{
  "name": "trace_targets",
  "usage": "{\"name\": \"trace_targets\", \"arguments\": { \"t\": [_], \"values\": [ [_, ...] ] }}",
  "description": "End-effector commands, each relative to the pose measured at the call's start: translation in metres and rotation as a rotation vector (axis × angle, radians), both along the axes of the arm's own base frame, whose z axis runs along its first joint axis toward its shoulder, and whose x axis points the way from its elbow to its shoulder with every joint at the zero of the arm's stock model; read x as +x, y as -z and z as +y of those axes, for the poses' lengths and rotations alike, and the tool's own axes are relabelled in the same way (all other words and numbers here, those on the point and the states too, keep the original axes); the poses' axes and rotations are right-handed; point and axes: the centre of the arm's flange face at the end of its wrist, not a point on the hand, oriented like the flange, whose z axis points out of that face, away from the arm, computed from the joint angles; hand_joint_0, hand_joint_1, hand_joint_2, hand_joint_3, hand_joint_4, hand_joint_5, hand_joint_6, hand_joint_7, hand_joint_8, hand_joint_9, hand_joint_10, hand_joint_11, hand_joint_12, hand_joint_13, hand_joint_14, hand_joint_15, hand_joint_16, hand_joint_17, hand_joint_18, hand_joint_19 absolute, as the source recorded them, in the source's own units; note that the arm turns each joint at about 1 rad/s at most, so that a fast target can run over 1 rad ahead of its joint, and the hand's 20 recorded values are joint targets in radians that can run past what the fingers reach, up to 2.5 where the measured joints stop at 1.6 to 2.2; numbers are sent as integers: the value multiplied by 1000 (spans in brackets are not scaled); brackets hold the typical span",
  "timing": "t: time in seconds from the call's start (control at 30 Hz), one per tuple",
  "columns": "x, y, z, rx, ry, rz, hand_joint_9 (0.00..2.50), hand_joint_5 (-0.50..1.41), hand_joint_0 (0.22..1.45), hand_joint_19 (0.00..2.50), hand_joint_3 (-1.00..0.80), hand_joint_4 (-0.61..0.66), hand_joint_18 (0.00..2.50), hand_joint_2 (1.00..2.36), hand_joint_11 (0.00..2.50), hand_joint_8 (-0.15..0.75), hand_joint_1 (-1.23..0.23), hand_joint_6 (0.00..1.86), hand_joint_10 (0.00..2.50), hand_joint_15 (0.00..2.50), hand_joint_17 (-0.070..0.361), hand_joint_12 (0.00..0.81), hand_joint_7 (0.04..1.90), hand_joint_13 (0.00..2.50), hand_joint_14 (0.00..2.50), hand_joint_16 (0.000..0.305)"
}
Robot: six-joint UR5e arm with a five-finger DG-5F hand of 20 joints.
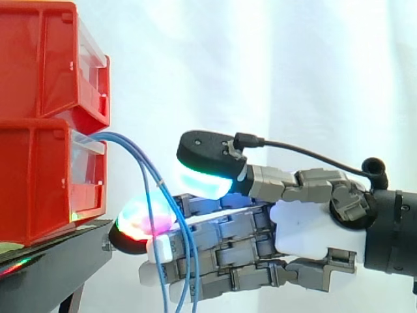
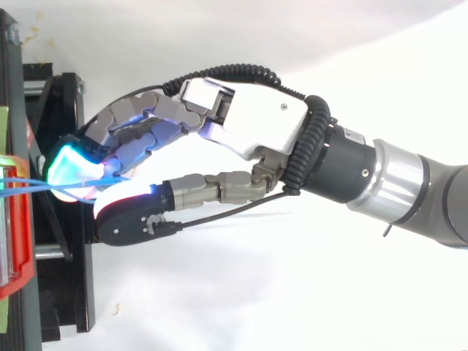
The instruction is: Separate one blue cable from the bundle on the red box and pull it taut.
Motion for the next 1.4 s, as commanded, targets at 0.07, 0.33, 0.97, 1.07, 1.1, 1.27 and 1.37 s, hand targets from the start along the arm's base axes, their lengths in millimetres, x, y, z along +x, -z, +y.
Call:
{"name": "trace_targets", "arguments": {
  "t": [0.07,0.33,0.97,1.07,1.1,1.27,1.37],
  "values": [
    [-3,-13,-1,-3,-5,8,932,-67,576,493,-412,165,569,1006,300,278,-741,905,11,423,113,377,783,755,17,50],
    [-8,-24,-2,-8,-7,42,1083,-41,598,555,-236,150,786,1013,356,298,-851,910,13,560,122,407,817,955,20,54],
    [-19,-48,-8,15,-6,84,1163,-40,585,609,-299,150,827,1011,392,305,-650,885,14,555,128,418,861,967,21,57],
    [-17,-53,-13,12,1,73,1134,-43,582,591,-226,163,865,1011,400,317,-723,900,17,570,137,440,834,981,21,61],
    [-16,-55,-14,11,3,73,1136,-43,583,590,-209,166,871,1010,402,321,-752,903,14,565,138,438,829,983,21,61],
    [-10,-71,-27,7,6,61,1072,-56,611,596,-162,159,838,1015,442,304,-883,923,16,580,129,421,809,952,21,57],
    [-10,-78,-34,-7,-8,88,1043,-61,625,605,-154,107,819,1017,450,292,-901,929,16,584,124,412,825,931,22,55]
  ]
}}
